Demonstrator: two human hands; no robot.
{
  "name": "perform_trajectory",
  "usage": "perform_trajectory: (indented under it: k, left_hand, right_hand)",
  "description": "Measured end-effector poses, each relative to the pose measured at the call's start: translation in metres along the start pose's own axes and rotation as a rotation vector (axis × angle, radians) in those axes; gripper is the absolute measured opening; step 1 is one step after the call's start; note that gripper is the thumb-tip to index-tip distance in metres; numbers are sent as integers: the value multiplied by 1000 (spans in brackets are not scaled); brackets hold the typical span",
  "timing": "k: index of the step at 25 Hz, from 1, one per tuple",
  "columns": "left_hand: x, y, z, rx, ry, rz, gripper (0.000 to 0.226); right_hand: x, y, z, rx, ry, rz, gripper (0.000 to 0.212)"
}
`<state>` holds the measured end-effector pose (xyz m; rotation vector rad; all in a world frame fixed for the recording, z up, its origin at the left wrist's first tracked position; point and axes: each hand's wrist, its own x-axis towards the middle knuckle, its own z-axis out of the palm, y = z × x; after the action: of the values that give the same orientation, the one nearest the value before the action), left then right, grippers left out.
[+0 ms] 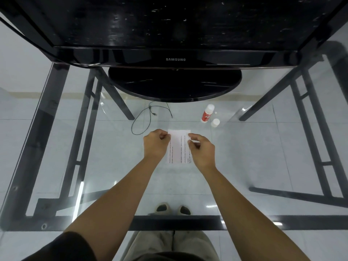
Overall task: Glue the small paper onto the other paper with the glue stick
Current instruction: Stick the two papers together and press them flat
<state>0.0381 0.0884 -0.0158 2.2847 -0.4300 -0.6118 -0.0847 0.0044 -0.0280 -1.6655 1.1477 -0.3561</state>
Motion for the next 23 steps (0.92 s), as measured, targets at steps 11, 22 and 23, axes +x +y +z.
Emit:
perform_trajectory:
  k: [11, 22, 23]
  left_hand:
    - [3, 2, 3, 32, -3, -27, 14]
    - [0, 8, 8, 64, 35, -43, 15]
    - [0, 8, 8, 66, 41, -48, 16]
  right_hand:
    - [0, -9, 9, -114, 74, 30, 23]
    - [2, -12, 12, -225, 78, 6, 24]
    - [2, -12, 13, -238, 76, 4, 25]
